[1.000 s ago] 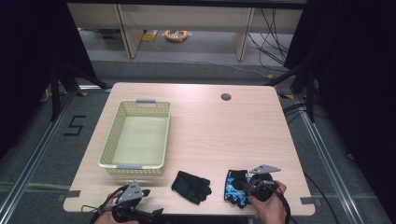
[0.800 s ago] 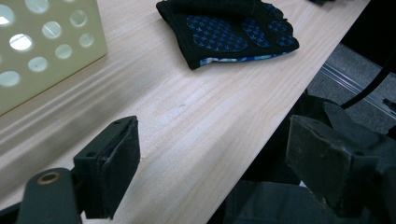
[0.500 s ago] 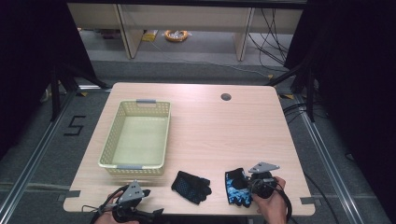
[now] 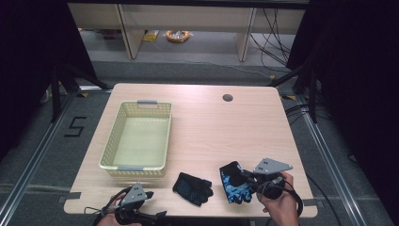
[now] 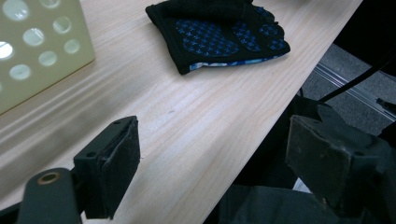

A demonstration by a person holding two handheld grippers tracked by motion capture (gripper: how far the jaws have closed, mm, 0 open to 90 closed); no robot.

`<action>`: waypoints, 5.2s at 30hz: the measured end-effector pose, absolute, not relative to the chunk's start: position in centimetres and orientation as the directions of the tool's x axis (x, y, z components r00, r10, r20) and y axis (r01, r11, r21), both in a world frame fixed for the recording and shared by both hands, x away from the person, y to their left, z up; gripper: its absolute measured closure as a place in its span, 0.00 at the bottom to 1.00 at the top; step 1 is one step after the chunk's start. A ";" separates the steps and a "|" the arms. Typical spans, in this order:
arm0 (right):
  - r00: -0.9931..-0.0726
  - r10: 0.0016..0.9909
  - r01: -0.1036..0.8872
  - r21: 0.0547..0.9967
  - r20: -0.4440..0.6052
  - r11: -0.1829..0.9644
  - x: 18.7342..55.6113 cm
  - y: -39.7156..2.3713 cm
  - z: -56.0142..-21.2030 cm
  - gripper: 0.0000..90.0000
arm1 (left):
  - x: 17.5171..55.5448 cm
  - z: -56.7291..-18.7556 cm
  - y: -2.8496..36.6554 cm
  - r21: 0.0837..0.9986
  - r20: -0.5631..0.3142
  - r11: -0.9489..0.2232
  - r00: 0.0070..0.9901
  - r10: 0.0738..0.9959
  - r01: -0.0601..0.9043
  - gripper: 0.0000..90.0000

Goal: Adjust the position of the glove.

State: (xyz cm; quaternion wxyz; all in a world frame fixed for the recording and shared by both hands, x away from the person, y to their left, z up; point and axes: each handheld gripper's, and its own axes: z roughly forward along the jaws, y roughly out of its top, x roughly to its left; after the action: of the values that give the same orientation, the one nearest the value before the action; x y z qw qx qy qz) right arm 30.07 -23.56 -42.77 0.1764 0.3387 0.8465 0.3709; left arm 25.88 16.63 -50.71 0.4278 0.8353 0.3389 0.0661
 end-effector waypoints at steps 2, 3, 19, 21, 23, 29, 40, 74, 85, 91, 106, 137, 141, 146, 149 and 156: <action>-0.718 0.695 0.437 0.759 -0.028 0.482 29.8 -22.8 -42.1 0.96 | 25.9 -50.7 16.5 0.754 -0.195 -0.395 0.753 0.628 0.524 0.19; -0.736 0.675 0.409 0.765 -0.047 0.498 30.0 -22.6 -41.9 0.96 | 26.0 -50.7 16.6 0.750 -0.175 -0.416 0.761 0.625 0.514 0.19; -0.846 0.533 0.344 0.757 -0.008 0.556 31.1 -18.3 -42.2 0.96 | 28.0 -50.5 16.3 0.768 -0.184 -0.373 0.737 0.651 0.521 0.19; -0.862 0.507 0.341 0.748 0.006 0.570 31.5 -17.5 -42.4 0.96 | 28.1 -50.5 16.3 0.766 -0.185 -0.373 0.736 0.651 0.524 0.19; -0.879 0.478 0.314 0.750 -0.003 0.582 31.9 -16.9 -42.5 0.96 | 28.2 -50.5 16.3 0.766 -0.181 -0.375 0.735 0.654 0.522 0.19; -0.907 0.421 0.298 0.733 0.017 0.612 32.7 -15.6 -42.7 0.96 | 28.4 -50.3 16.6 0.760 -0.167 -0.389 0.735 0.657 0.521 0.19; -0.949 0.310 0.255 0.701 0.050 0.666 34.8 -13.4 -43.6 0.96 | 28.4 -50.3 16.6 0.760 -0.166 -0.397 0.744 0.647 0.515 0.19; -0.976 0.193 0.216 0.598 0.104 0.772 39.2 -10.1 -47.7 0.81 | 28.5 -50.8 16.2 0.750 -0.176 -0.401 0.744 0.645 0.526 0.19; -0.858 0.491 0.453 0.669 0.149 0.589 36.5 -13.0 -45.8 0.50 | 28.3 -50.6 15.8 0.743 -0.184 -0.402 0.742 0.645 0.534 0.20; -0.732 0.659 0.573 0.679 0.172 0.459 33.4 -15.6 -46.2 0.48 | 28.2 -50.5 15.3 0.768 -0.184 -0.388 0.756 0.628 0.510 0.19; -0.633 0.735 0.649 0.683 0.241 0.335 31.5 -14.7 -49.4 0.47 | 29.5 -50.4 13.5 0.775 -0.228 -0.345 0.743 0.629 0.530 0.21; -0.824 0.564 0.471 0.607 0.044 0.640 33.8 -13.2 -50.2 0.64 | 30.9 -50.7 11.5 0.723 -0.280 -0.350 0.717 0.639 0.595 0.21; -0.834 0.551 0.460 0.603 0.040 0.652 34.0 -13.4 -50.1 0.64 | 31.1 -51.0 11.0 0.704 -0.295 -0.355 0.708 0.641 0.615 0.26; -0.817 0.575 0.483 0.605 0.051 0.633 33.7 -13.3 -50.2 0.64 | 30.7 -51.3 10.7 0.693 -0.243 -0.405 0.722 0.647 0.596 0.34; -0.816 0.576 0.484 0.604 0.049 0.633 33.7 -13.2 -50.2 0.64 | 30.6 -51.4 10.6 0.696 -0.251 -0.377 0.699 0.669 0.611 0.42; -0.806 0.589 0.500 0.596 0.055 0.628 33.6 -13.2 -50.1 0.65 | 30.6 -51.5 11.0 0.706 -0.301 -0.321 0.678 0.671 0.631 0.61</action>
State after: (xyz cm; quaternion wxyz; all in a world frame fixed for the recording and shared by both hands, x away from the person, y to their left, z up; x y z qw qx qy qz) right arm 33.58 -13.19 -50.07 0.0730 0.3028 0.8994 0.3068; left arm 30.61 11.02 -51.54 0.4229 0.8125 0.4006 0.0232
